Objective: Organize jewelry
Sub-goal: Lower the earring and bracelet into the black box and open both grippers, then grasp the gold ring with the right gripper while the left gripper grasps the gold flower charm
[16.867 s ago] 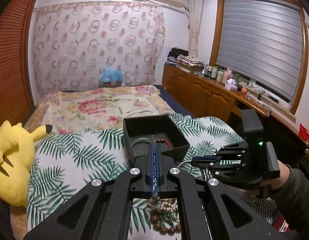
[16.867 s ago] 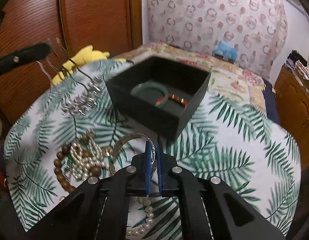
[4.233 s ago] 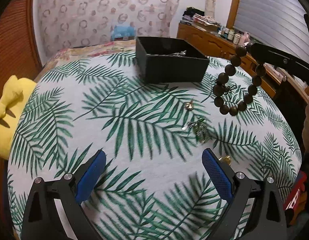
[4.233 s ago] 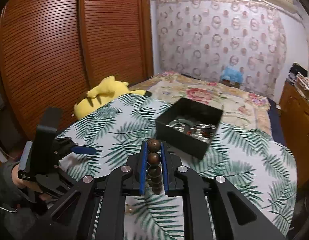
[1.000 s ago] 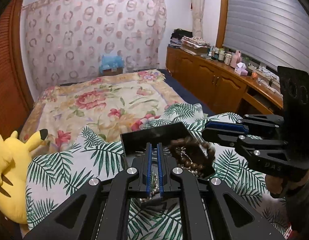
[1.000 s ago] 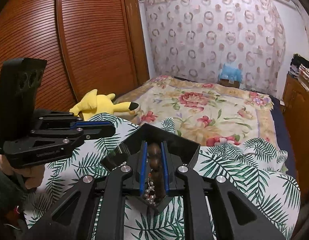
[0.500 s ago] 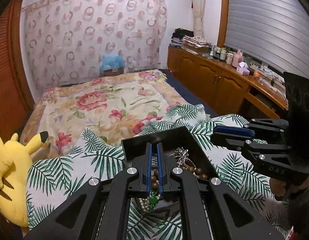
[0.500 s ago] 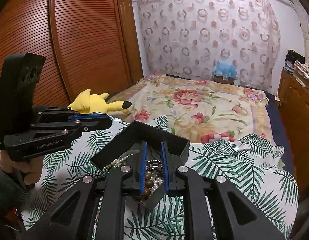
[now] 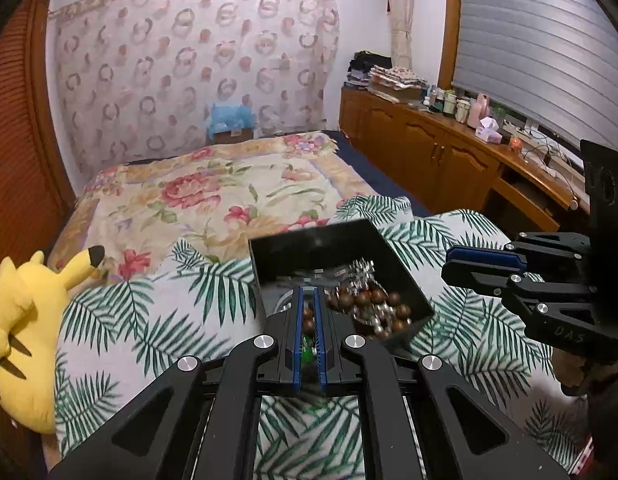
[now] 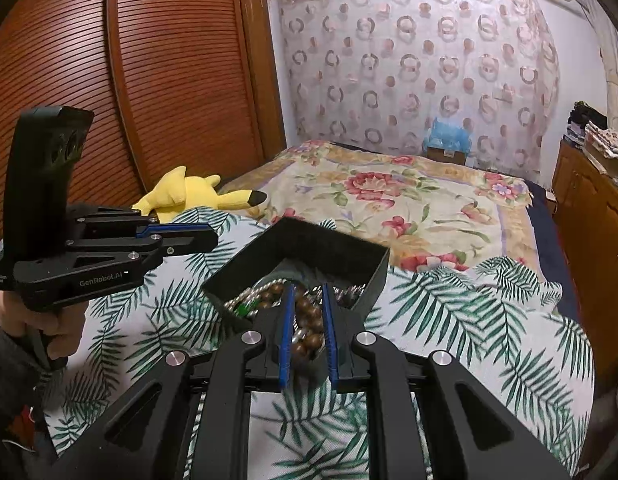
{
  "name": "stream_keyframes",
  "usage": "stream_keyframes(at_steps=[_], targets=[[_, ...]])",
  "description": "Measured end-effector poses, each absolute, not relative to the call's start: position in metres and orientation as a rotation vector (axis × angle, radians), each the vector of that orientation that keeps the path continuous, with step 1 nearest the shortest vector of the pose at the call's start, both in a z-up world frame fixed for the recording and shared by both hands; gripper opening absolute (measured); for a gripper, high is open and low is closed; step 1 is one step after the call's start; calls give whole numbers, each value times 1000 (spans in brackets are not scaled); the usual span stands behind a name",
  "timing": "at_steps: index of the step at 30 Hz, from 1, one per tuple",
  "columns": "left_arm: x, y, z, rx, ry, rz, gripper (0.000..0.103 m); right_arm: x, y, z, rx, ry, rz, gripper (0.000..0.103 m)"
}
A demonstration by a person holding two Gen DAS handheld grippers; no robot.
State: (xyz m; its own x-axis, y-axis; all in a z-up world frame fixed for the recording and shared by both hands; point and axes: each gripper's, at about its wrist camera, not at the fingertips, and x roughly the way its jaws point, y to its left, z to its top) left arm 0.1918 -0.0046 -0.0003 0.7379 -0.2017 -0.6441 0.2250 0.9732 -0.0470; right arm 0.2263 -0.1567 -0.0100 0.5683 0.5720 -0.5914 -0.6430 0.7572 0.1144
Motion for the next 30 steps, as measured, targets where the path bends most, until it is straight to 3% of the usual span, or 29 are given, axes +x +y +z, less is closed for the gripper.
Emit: stream_keyframes(at_steps=[15,17,18,21,26,30], targets=[[128,0,-18,24,724,-219,8,154,-150,-36,-151,704,727,16],[119,3,-21,17,723,-213,29,142,-149,-43,-159,720,734,16],[114,5,-23,16,718,-211,34,138,-148,-45,-163,727,735,16],[102,10,-29,10,724,-191,40,123,-146,-56,-171,752,738,18],[85,18,-34,7,730,-164,62,103,-142,-69,-177,782,756,23],[75,21,-39,11,739,-151,71,91,-136,-75,-184,800,777,23]])
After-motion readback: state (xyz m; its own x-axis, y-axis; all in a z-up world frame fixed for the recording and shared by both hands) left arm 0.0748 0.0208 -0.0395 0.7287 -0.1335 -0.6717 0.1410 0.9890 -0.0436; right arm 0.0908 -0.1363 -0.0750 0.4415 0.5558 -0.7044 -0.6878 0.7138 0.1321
